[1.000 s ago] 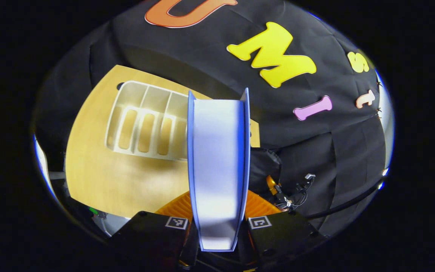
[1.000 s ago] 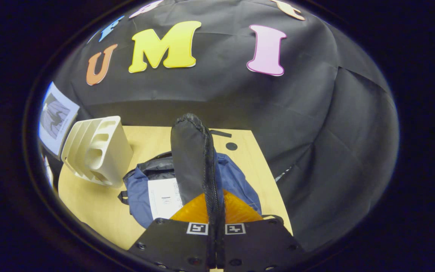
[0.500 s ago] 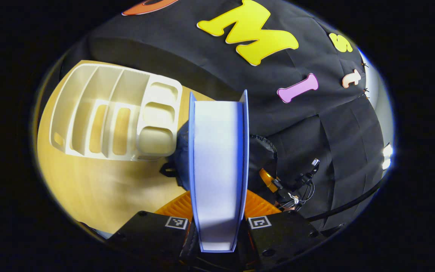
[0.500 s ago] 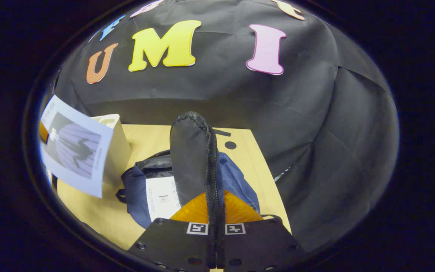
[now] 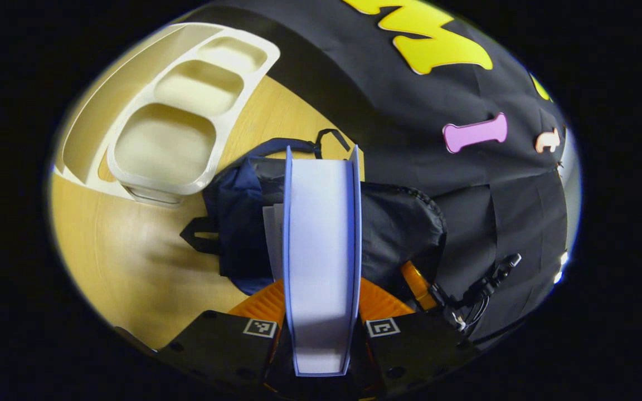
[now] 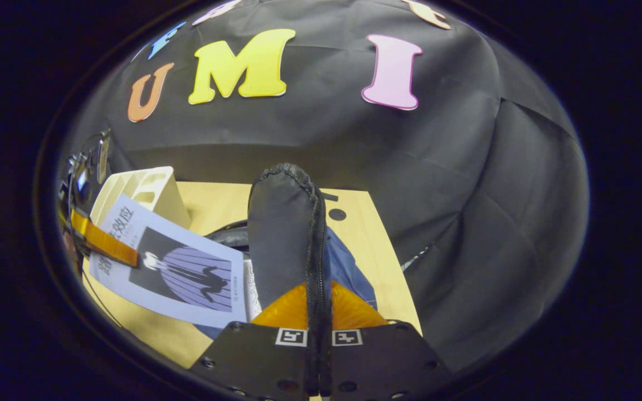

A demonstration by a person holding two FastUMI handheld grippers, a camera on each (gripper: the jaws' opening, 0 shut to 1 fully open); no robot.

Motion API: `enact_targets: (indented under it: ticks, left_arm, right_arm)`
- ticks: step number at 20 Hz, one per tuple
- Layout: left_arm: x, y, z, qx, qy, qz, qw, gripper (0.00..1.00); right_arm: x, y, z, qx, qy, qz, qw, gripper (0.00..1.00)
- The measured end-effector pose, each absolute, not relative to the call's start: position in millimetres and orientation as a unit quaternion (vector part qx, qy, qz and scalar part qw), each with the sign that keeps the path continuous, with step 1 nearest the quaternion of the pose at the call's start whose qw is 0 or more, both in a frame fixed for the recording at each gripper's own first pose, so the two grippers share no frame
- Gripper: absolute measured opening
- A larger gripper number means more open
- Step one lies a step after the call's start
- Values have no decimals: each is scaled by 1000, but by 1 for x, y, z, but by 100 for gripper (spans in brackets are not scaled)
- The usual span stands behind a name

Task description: Open the schoolbag, grab two books from the bookshelf and put them into the schoolbag.

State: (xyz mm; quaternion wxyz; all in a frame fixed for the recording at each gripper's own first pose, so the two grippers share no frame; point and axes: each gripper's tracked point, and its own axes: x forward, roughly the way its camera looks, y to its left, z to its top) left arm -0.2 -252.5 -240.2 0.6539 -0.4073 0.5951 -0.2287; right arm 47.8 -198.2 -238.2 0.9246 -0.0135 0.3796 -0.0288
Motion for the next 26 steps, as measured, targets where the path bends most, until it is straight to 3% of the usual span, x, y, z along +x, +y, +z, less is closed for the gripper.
enact_targets:
  ticks: [5,10,12,14,26]
  left_arm:
    - [7,-274,-253,-460,581,-225,632,44]
    - [10,-292,-257,-465,558,-253,639,42]
    - [13,-304,-255,-469,549,-264,640,46]
    - [19,-319,-258,-476,546,-266,636,41]
    - [21,-404,-306,-533,564,-283,564,45]
  right_arm:
    - [49,-198,-235,-16,383,-29,923,1]
    - [51,-204,-220,-29,380,-32,924,1]
    - [51,-204,-212,-37,377,-32,925,2]
    - [51,-203,-206,-43,377,-30,925,1]
    - [63,-191,-207,-51,380,-25,923,1]
